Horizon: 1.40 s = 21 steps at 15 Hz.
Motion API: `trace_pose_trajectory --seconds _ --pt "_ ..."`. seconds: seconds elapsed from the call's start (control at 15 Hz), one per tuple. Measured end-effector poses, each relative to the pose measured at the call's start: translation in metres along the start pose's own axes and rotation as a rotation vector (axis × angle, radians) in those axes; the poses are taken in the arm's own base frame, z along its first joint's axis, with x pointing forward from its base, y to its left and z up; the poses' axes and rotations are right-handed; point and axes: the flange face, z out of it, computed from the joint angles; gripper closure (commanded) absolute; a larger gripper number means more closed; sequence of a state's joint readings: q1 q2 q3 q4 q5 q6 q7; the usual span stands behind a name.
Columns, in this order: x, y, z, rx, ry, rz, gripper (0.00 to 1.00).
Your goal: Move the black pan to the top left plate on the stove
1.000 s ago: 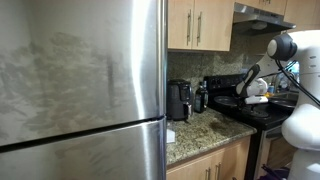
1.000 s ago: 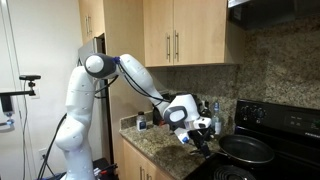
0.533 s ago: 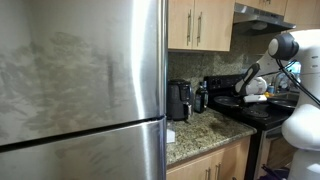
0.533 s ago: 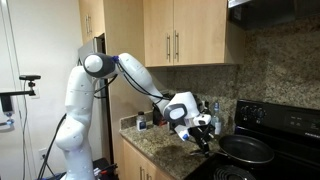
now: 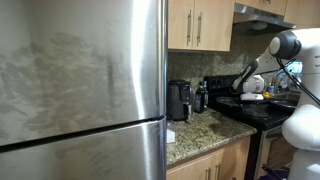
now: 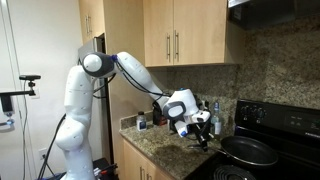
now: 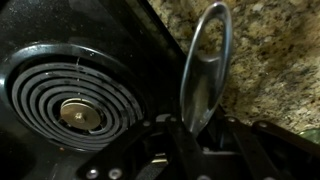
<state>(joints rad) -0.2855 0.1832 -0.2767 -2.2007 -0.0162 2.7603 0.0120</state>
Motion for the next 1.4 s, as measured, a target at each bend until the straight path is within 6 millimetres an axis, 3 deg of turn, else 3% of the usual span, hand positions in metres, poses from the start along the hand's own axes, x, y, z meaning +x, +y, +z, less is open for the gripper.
trace_pose_trajectory --seconds 0.47,1.0,1.4 --pt "0.009 0.009 0.011 -0.023 0.053 0.019 0.95" --pt "0.032 -0.017 -0.005 0.006 0.138 -0.009 0.95" --pt "0.026 -0.02 0.013 -0.001 0.111 -0.042 0.95"
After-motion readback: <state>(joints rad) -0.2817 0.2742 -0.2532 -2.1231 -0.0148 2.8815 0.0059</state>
